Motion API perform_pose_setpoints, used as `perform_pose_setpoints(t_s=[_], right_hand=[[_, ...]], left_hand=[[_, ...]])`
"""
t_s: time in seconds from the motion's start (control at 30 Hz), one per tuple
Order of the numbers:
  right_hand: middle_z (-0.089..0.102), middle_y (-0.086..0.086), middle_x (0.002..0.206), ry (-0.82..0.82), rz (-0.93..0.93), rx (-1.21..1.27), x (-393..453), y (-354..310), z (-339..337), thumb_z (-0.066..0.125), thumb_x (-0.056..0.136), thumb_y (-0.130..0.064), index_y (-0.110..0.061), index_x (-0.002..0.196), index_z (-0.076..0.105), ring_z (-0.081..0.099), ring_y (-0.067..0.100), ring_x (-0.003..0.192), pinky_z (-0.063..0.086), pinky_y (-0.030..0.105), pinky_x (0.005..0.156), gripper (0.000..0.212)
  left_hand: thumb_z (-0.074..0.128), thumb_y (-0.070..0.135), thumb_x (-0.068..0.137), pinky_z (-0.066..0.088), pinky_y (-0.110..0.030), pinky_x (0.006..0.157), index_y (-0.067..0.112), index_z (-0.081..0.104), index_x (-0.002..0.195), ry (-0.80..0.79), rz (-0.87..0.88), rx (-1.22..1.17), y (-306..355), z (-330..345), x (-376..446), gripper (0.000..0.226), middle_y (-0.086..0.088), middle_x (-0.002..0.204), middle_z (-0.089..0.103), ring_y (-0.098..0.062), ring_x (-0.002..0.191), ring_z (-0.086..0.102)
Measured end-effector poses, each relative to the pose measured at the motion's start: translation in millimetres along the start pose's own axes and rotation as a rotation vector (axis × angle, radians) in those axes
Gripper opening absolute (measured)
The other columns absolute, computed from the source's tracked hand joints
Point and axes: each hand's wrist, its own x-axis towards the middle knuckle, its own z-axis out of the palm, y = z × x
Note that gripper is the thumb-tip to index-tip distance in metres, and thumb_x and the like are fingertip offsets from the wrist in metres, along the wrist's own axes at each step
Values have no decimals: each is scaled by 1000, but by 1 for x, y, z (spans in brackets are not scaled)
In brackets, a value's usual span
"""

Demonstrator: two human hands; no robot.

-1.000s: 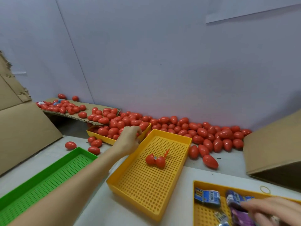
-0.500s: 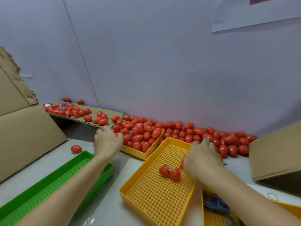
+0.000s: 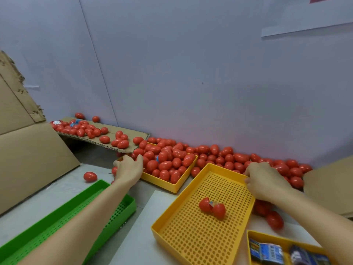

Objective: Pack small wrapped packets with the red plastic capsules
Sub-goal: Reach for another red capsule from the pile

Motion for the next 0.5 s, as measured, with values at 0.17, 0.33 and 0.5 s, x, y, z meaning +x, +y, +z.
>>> perform_pose_setpoints(t_s=[0.17, 0.33, 0.5], right_hand=[[64, 9, 117, 31, 58, 7, 2, 13, -5, 59, 94, -23, -20, 105, 69, 63, 31, 110, 55, 39, 85, 16], [69, 8, 104, 34, 62, 145, -5, 17, -5, 61, 90, -21, -19, 91, 73, 66, 30, 100, 56, 40, 82, 12], [71, 6, 92, 52, 67, 246, -13, 19, -4, 54, 86, -8, -20, 84, 73, 67, 26, 88, 58, 39, 76, 22]], left_hand=[[39, 57, 99, 38, -52, 103, 4, 32, 145, 8, 7, -3, 1, 6, -6, 71, -28, 149, 24, -47, 129, 40], [49, 60, 95, 48, -46, 97, -1, 32, 147, -62, -22, -26, 12, 12, -14, 82, -29, 149, 25, -43, 123, 47], [53, 55, 95, 51, -48, 97, -5, 35, 142, -64, -51, -115, 34, 26, -25, 78, -27, 141, 36, -42, 123, 45]])
